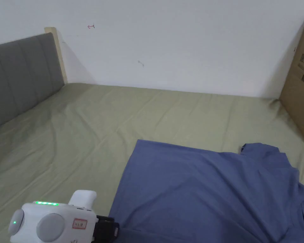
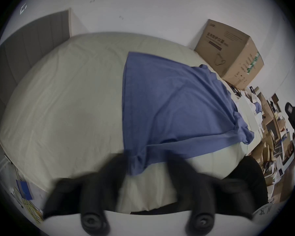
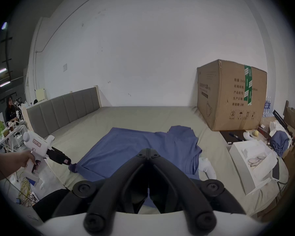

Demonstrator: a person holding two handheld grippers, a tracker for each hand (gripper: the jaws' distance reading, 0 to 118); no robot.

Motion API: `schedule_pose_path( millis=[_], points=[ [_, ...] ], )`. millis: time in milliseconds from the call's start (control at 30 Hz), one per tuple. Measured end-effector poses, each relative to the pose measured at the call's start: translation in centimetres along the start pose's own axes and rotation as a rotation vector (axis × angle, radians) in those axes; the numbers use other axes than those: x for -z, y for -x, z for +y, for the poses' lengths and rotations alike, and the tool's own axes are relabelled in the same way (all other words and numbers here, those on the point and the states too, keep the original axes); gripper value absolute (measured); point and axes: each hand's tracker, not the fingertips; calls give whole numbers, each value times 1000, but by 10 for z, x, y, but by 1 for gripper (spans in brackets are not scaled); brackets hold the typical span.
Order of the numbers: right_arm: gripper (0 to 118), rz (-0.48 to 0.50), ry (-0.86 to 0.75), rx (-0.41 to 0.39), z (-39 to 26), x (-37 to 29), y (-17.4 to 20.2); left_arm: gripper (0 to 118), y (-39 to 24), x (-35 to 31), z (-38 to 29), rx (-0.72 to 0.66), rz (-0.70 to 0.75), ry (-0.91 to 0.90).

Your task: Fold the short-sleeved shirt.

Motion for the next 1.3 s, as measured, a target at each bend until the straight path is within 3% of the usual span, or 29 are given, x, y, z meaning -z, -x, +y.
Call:
schedule_pose_path(
  millis=[33,67,267,300,367,433,467,567,700,767,867,900,967,1000,1033,1067,1133,1233,1300],
  points=[
    [0,-3,11,3,-1,2,0,107,4,9,-1,-3,7,16],
    [0,-8,17,5,-3,3,0,118,5,15,-3,7,9,16],
    [0,-17,52,15,-7,11,-4,115,3,39,-6,77,56,39],
    [0,-16,60,18,-7,13,-3,109,4,43,-8,83,53,49],
    [0,-15,73,19,-11,15,-4,59,3,43,-13,109,39,41],
    [0,-18,82,10,-14,16,-3,28,-3,42,-18,135,43,13],
    [0,-20,84,7,-15,16,-3,5,-6,37,-21,147,5,-35],
    [0,-21,96,13,-18,17,-7,3,-18,24,-27,178,14,-150],
    [0,-31,154,49,-26,24,-34,3,-18,22,-26,127,8,-144],
    [0,-92,246,78,-37,35,-58,3,-17,22,-26,104,7,-143],
    [0,-104,380,152,-55,50,-95,3,-15,25,-26,66,2,-125],
    [11,-108,419,167,-65,55,-110,3,-14,25,-27,59,2,-125],
    [88,-144,518,198,-81,65,-128,3,-19,23,-28,49,-2,-131],
    [113,-158,563,215,-90,71,-135,3,-20,22,-28,49,1,-132],
    [114,-163,597,232,-100,72,-140,3,-22,22,-28,48,3,-133],
    [109,-148,569,241,-106,73,-145,3,-23,22,-29,48,6,-132],
    [105,-142,672,251,-116,84,-151,3,-26,23,-29,52,13,-127],
    [102,-123,730,192,-132,94,-145,3,-27,25,-30,63,30,-105],
    [90,-82,771,144,-140,99,-138,3,-29,26,-30,63,32,-102]
  ],
)
